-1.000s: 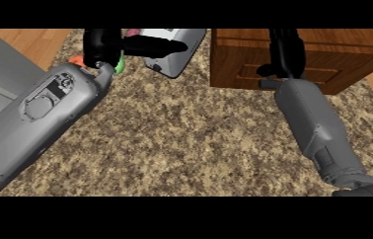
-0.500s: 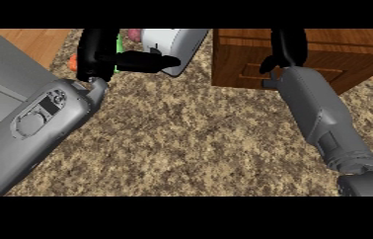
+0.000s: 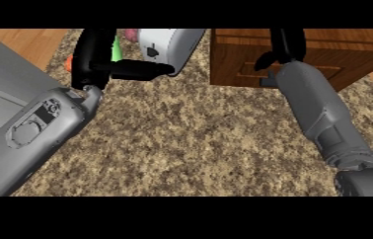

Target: Pick up the can, place it into the drawer and close the drawer

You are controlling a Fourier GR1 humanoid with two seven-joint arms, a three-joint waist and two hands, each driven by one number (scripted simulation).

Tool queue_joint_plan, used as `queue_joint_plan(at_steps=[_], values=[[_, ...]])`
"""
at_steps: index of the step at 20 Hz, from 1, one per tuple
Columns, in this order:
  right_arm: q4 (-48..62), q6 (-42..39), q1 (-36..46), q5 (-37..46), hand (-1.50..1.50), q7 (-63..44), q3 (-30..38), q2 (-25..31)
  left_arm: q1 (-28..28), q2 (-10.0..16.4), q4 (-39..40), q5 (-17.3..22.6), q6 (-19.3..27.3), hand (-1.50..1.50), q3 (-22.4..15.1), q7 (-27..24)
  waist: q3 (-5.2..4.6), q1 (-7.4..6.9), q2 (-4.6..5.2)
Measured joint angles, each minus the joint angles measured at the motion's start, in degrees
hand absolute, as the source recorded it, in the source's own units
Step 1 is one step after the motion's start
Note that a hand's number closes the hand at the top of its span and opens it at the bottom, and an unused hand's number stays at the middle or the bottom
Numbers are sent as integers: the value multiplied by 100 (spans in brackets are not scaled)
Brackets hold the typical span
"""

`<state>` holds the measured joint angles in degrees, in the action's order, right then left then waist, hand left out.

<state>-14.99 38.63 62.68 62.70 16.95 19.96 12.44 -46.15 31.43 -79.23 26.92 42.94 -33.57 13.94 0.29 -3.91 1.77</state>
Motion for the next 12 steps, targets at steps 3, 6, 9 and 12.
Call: queue_joint_plan(at_steps=[3, 6, 9, 12], values=[[-49, -212, 83, -398, -150, 309, 332, -81, 140, 41, -75, 17, -44, -150, 40, -28, 6, 16, -4], [-105, -458, 153, -813, -150, 673, 658, -177, 317, 43, -119, -34, -30, -150, 49, -133, 12, 44, -5], [-158, -746, 269, -1287, -150, 877, 1033, -342, 385, 27, -171, -87, 35, -150, 44, -107, 15, 88, -32], [-202, -1025, 345, -1740, -150, 1036, 1379, -466, 563, 89, -263, -113, 24, -150, 98, -153, 8, 112, -54]])
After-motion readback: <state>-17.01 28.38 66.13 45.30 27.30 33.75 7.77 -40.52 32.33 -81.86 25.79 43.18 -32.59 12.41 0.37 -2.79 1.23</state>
